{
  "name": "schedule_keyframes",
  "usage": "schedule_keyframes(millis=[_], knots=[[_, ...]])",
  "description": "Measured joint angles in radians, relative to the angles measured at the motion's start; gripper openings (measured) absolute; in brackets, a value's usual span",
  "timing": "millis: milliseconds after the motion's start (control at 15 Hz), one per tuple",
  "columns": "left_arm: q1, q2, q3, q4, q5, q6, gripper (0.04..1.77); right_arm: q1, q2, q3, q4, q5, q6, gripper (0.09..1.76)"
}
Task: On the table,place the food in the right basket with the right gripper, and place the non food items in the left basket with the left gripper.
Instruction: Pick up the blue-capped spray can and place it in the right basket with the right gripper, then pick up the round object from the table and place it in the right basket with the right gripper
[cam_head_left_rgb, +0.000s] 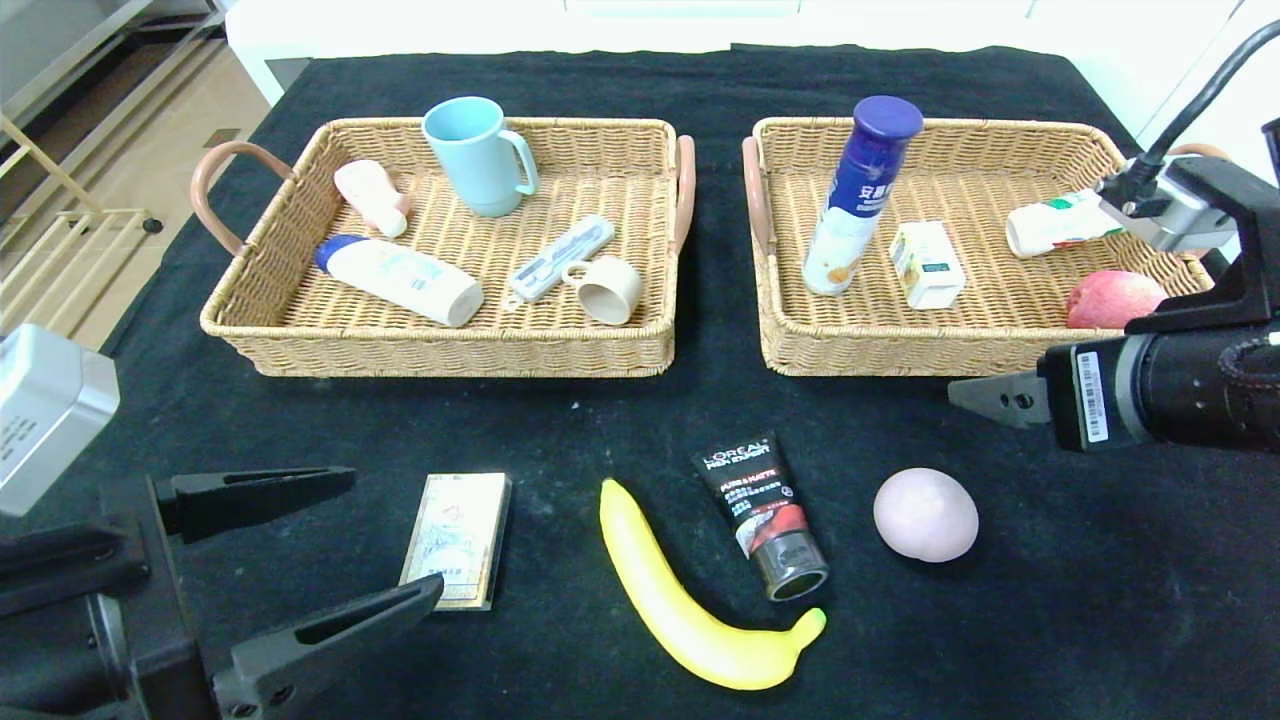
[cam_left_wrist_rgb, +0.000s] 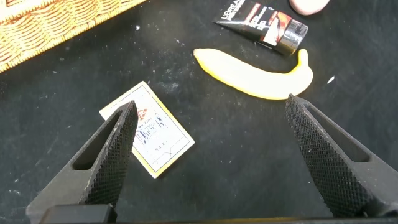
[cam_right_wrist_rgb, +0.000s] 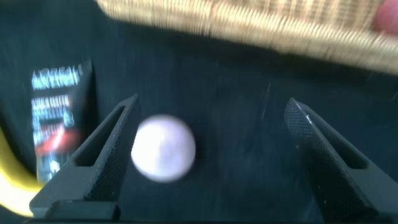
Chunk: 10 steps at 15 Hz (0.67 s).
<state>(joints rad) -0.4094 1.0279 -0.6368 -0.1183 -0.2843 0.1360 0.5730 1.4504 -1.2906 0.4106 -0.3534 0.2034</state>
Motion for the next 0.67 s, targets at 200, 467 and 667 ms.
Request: schedule_keyframes(millis=[200,467,667], knots=[[0.000,0.000,0.000,0.000,0.000,0.000,1.72,0.021,0.000,-0.001,0.067,0.000,0.015,1.69],[0.001,0.000,0.000,0.000,0.001,0.000,1.72,0.035,0.021,-0.013,0.170,0.001,0.099,1.70],[0.001,0.000,0.000,0.000,0.000,0.000,1.72,0.049,0.054,-0.023,0.181,0.006,0.177,1.70]])
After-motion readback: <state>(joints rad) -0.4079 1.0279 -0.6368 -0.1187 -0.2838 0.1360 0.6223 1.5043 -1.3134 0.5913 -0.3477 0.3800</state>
